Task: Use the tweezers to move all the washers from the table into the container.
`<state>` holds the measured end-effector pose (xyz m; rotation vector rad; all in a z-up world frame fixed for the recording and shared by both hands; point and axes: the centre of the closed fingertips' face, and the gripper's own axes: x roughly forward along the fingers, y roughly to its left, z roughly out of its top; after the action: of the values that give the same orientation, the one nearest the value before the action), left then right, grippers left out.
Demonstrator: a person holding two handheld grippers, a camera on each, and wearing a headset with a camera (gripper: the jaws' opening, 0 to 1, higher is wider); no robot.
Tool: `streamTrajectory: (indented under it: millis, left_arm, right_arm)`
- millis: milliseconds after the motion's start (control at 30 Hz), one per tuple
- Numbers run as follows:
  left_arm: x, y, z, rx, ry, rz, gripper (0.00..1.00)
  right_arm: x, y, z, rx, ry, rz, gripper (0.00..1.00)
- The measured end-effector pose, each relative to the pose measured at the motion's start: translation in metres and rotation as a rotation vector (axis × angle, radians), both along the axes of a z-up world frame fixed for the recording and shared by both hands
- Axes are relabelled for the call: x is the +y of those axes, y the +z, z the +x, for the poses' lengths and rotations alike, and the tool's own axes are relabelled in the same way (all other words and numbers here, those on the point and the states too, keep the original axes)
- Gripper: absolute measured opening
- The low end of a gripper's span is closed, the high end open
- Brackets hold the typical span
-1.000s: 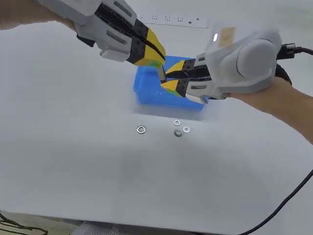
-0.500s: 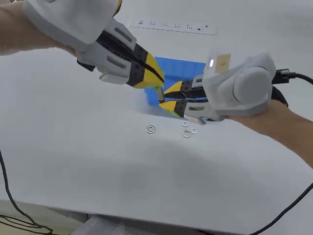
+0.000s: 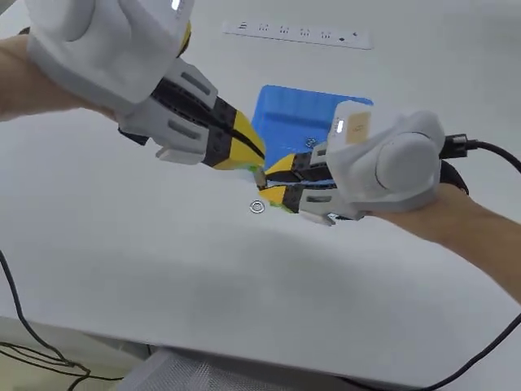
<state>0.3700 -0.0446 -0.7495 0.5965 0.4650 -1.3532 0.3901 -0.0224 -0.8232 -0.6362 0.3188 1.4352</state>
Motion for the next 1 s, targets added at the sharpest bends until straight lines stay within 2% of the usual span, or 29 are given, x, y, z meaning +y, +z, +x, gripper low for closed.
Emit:
streamTrajectory:
  millis: [333,433,667,1000]
  left_arm:
    - [0.006,-0.016,0.001,0.030,0.013,-0.001,0.05]
    - [0.011,-0.023,0.007,0.047,0.031,-0.004,0.05]
    - [0.011,-0.030,0.009,0.065,0.031,0.002,0.05]
    - [0.011,-0.034,0.011,0.075,0.032,0.004,0.05]
  right_arm:
    - [0.004,-0.014,-0.003,0.031,0.008,-0.005,0.12]
    - [0.007,-0.019,-0.001,0.052,-0.001,0.001,0.12]
    - [0.008,-0.027,-0.002,0.070,0.000,-0.008,0.12]
    - [0.008,-0.032,-0.002,0.083,0.000,-0.011,0.12]
